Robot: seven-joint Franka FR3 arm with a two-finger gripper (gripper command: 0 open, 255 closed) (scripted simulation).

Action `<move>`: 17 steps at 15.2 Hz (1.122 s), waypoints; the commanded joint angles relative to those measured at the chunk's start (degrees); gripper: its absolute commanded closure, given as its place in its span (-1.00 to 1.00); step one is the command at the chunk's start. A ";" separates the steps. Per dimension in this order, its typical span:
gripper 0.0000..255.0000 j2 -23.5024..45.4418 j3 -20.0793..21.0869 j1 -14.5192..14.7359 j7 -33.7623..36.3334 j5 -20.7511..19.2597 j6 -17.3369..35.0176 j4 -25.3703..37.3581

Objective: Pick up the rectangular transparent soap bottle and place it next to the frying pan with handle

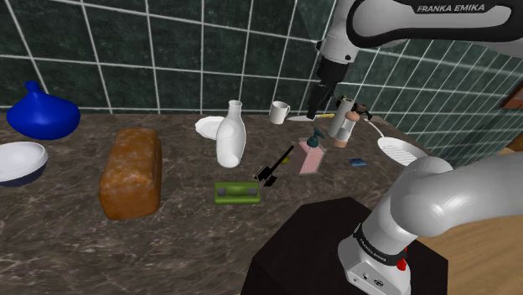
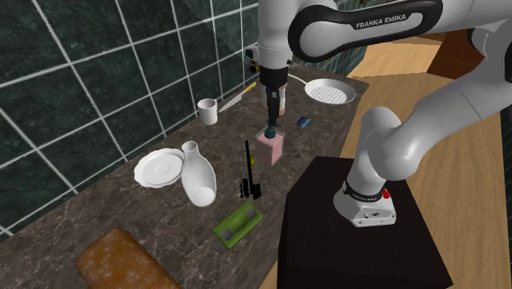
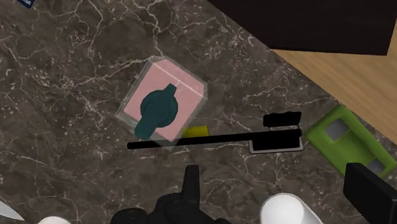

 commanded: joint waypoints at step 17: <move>-1.00 16.76 -9.43 -4.50 -8.11 -5.16 15.10 -4.48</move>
